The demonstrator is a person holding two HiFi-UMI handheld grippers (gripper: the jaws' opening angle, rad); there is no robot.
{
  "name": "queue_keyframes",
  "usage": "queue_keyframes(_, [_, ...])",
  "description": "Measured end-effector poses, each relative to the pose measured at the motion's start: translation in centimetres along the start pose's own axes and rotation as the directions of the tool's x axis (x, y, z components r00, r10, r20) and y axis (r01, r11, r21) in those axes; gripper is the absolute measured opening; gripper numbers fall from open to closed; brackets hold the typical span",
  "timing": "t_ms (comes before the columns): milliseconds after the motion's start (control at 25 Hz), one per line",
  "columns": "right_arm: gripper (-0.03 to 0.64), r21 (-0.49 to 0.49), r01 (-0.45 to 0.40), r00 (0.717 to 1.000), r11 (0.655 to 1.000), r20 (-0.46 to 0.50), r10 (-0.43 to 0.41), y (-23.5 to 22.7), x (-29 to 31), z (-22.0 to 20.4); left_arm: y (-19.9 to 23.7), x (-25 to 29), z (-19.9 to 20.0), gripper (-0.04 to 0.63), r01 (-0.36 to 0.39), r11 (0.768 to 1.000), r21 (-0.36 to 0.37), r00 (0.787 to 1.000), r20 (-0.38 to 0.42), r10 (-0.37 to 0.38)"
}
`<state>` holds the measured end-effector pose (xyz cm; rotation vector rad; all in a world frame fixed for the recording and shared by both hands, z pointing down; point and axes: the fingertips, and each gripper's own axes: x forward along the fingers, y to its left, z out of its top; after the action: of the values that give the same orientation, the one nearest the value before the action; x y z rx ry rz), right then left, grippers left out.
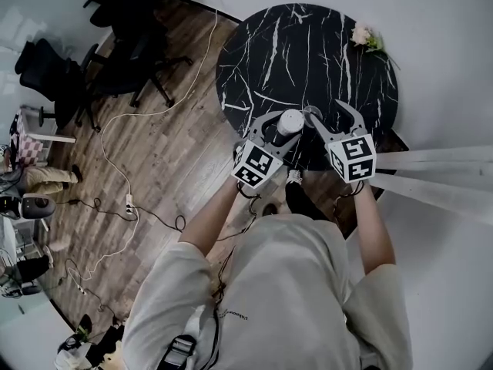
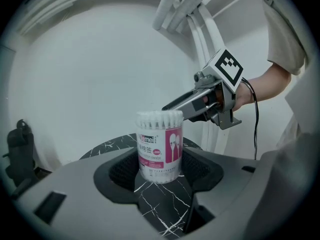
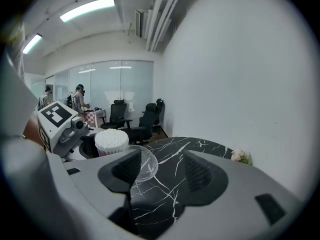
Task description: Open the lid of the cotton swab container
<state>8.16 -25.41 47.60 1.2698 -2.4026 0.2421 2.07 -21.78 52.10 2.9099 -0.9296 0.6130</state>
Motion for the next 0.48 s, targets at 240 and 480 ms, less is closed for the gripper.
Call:
queue_keyframes(240, [0.283,0.022,-0.019,1.000,1.000,-0.007,0.020,1.2,0.7,-0.3,-0.1,-0.6,-0.3,0.262,0.003,1.000,0.009,1.000,-0.004,-0.003])
queue_keyframes(480, [0.282,0.030,-0.017,1.000,0.999,-0.005,0.017,1.4,0.7,-0.3,-0.6,-0.5,-0.7,0.262,0.006,1.000,0.009,1.000,-0.010,-0.006])
